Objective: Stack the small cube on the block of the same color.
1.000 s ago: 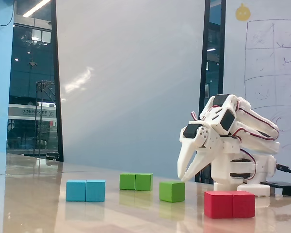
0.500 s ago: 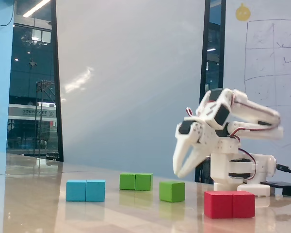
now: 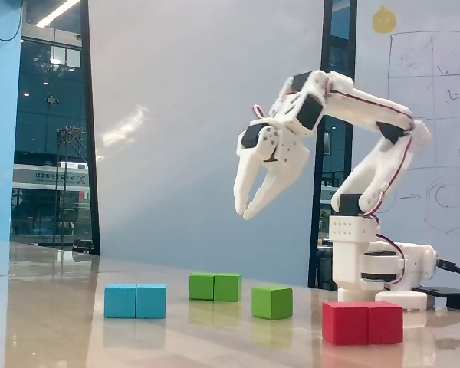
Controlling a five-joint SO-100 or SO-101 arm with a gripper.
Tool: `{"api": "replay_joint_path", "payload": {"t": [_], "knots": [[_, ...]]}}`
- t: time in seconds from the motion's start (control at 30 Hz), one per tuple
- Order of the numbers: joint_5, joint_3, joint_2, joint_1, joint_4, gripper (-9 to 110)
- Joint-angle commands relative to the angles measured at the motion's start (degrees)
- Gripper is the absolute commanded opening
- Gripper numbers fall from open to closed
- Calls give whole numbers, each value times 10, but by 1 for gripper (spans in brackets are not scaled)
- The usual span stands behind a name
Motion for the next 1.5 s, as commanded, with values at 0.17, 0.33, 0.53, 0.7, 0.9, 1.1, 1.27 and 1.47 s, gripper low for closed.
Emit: {"api": "replay_joint_path", "payload": {"t": [0.17, 0.33, 0.53, 0.7, 0.9, 1.1, 1.27, 1.47], "knots": [[-4, -70, -98, -45, 83, 0], [2, -70, -120, -58, 94, 0], [-5, -69, -139, -58, 98, 0], [-5, -69, -154, -58, 98, 0], [-5, -69, -183, -58, 97, 2], [-4, -69, -194, -53, 97, 12], [-4, -69, -195, -52, 98, 20], [-4, -56, -207, -52, 98, 26]]}}
